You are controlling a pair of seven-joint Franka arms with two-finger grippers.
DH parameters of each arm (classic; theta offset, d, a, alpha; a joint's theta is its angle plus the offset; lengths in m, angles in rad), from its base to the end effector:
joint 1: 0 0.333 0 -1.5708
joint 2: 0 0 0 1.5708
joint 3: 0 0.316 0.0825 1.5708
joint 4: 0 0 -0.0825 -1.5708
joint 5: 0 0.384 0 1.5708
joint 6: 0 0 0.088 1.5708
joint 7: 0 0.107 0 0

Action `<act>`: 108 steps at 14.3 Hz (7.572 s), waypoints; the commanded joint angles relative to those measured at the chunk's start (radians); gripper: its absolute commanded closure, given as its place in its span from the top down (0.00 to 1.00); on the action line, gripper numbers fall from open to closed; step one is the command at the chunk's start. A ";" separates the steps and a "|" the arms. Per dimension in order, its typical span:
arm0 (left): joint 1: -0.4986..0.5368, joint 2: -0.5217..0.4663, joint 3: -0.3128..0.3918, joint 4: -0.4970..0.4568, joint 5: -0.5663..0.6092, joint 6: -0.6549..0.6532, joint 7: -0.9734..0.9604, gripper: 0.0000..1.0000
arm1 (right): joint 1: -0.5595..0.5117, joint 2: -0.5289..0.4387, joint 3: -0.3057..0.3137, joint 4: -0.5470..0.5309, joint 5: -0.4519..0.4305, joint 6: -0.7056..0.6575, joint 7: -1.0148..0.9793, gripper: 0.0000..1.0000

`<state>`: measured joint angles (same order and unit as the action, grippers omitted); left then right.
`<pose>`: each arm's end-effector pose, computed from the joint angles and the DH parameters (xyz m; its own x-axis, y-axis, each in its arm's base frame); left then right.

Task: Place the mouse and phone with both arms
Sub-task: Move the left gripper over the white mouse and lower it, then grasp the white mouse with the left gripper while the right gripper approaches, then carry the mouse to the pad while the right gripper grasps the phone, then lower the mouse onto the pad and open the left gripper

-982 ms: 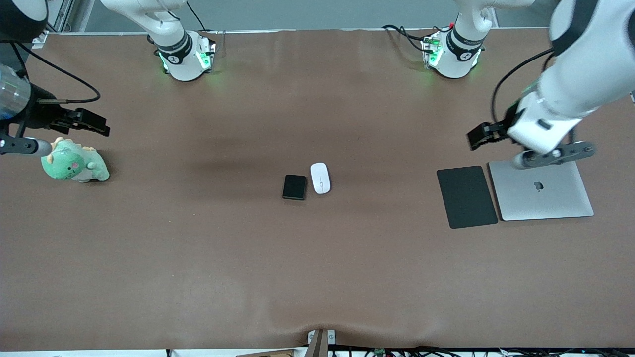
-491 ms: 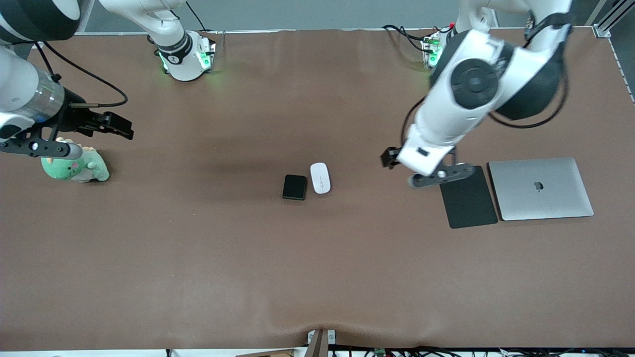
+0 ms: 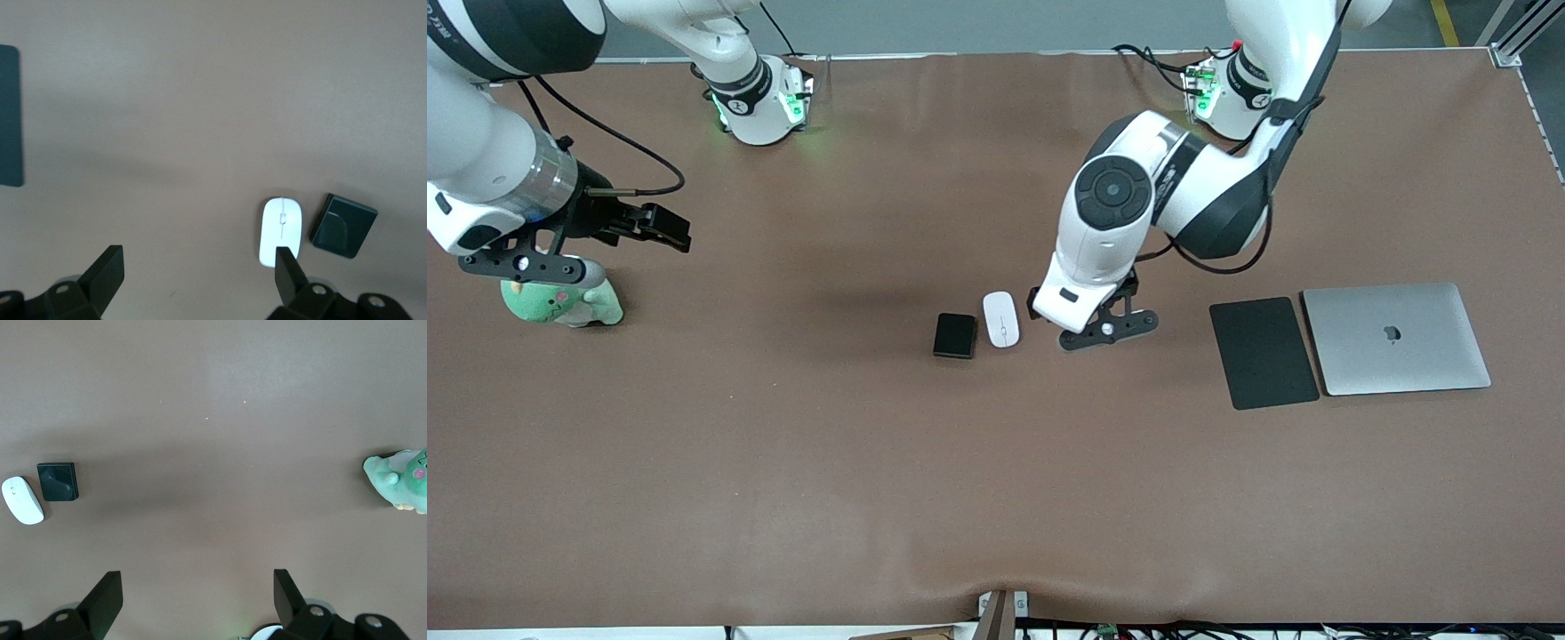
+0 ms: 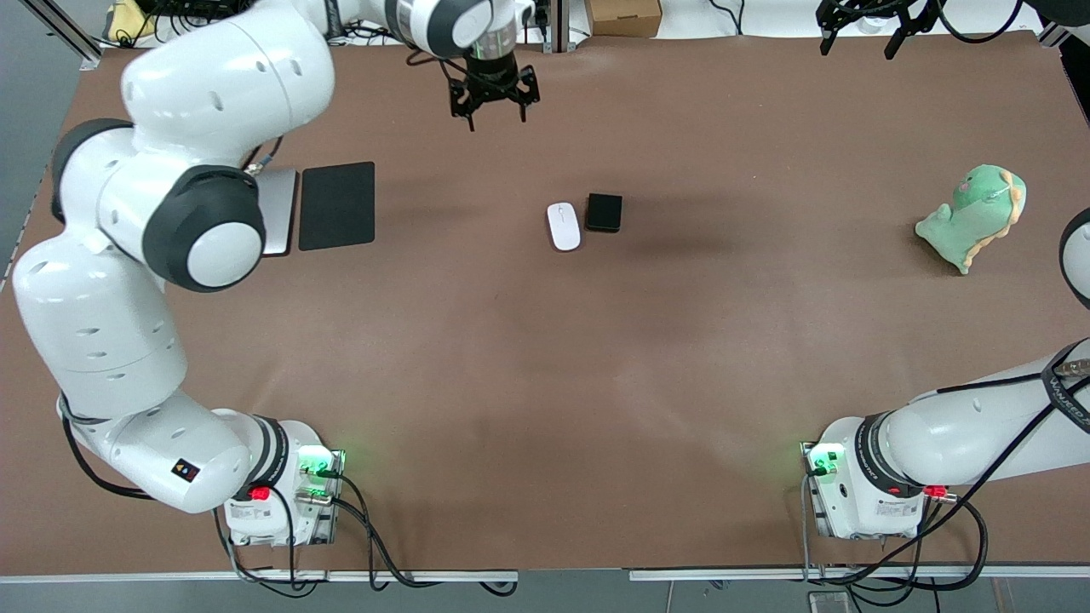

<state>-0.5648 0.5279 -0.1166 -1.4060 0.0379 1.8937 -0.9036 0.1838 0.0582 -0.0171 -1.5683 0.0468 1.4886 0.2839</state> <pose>0.5563 -0.4285 0.3966 0.9741 0.2224 -0.0409 0.2220 -0.9749 -0.0145 0.5525 0.0986 0.5867 0.9828 -0.1147 -0.1447 -0.1167 -0.9931 -0.0054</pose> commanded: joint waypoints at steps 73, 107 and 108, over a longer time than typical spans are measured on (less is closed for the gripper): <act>0.337 -0.023 0.012 -0.178 0.073 0.110 0.357 0.27 | 0.517 0.479 -0.007 -0.211 0.139 0.875 0.331 1.00; 0.614 -0.147 -0.009 -0.486 0.155 0.463 0.486 1.00 | 0.488 0.776 -0.007 0.080 0.051 0.763 0.485 1.00; 0.615 -0.155 -0.009 -0.426 0.155 0.385 0.486 1.00 | 0.488 0.776 -0.006 0.077 0.053 0.762 0.486 1.00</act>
<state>0.0446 0.4043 -0.1200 -1.9200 0.1843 2.4040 -0.4116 0.6741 0.8358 -0.0296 -1.4839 0.0972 2.2474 0.7495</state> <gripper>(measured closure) 0.000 0.000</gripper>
